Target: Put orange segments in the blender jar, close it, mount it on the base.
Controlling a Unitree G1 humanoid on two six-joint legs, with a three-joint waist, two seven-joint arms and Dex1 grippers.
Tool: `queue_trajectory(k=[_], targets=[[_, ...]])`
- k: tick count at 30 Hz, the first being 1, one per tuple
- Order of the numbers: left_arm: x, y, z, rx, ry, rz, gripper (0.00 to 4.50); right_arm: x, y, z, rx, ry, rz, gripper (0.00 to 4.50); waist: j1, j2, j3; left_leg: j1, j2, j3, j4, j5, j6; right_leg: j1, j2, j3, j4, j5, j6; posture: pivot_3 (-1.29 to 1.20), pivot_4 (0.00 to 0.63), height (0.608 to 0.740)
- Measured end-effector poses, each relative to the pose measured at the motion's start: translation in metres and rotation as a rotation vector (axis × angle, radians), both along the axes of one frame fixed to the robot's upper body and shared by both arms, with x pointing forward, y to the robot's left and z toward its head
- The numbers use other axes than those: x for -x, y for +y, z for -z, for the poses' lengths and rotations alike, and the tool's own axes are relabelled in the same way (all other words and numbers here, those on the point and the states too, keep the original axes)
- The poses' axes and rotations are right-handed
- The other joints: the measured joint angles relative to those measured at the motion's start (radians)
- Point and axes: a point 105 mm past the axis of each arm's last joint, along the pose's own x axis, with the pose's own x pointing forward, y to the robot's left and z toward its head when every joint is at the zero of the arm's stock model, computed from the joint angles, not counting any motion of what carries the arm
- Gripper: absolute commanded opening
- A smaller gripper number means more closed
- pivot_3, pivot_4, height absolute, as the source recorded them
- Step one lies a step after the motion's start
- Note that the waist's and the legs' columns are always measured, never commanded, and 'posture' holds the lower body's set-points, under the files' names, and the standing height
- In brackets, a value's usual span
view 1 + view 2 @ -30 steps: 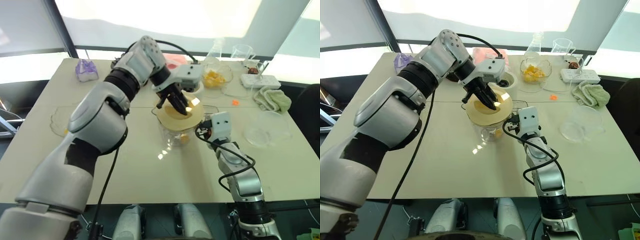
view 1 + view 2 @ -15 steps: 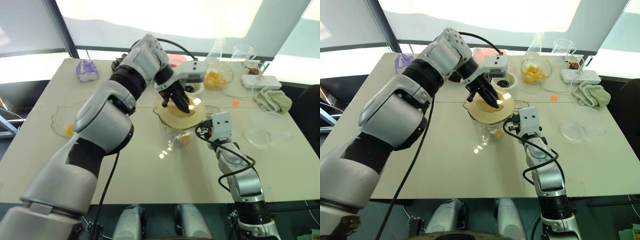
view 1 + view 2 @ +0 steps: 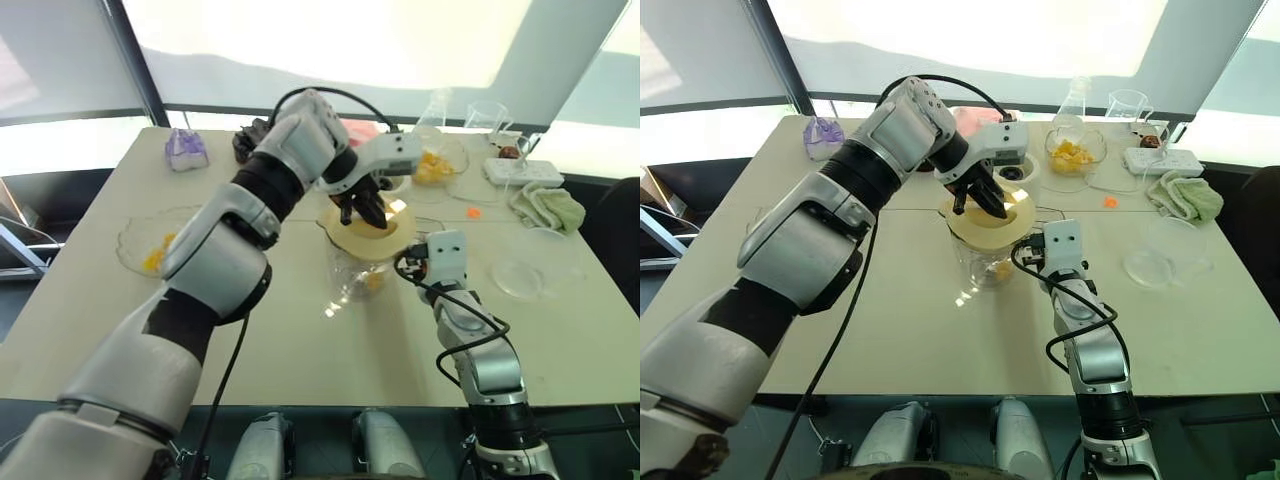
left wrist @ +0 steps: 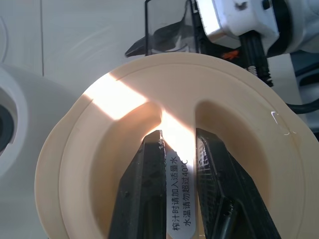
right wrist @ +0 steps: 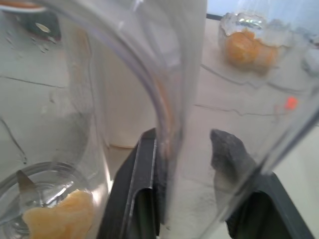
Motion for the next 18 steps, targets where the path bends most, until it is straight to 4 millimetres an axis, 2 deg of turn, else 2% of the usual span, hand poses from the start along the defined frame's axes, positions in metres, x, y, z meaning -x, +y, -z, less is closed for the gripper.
queue_trajectory(k=[13,18], targets=[[0.0037,-0.0002,0.0040,0.025,0.075,-0.134,0.23,-0.0010,-0.0027,0.0011,-0.003,-0.002,0.002,0.96,0.001,0.006,-0.010,0.000,-0.004,-0.011,-0.002,-0.001,0.001,0.002,-0.001,-0.004,-0.001,-0.002,0.002,0.00,0.150,0.740],[0.0044,-0.0011,0.0046,0.030,0.107,-0.183,0.23,-0.0010,-0.0044,0.0009,-0.003,-0.002,0.004,0.96,0.000,0.008,-0.016,0.000,-0.007,-0.014,-0.005,-0.001,0.002,0.002,-0.005,-0.007,0.000,-0.006,0.008,0.00,0.150,0.740]])
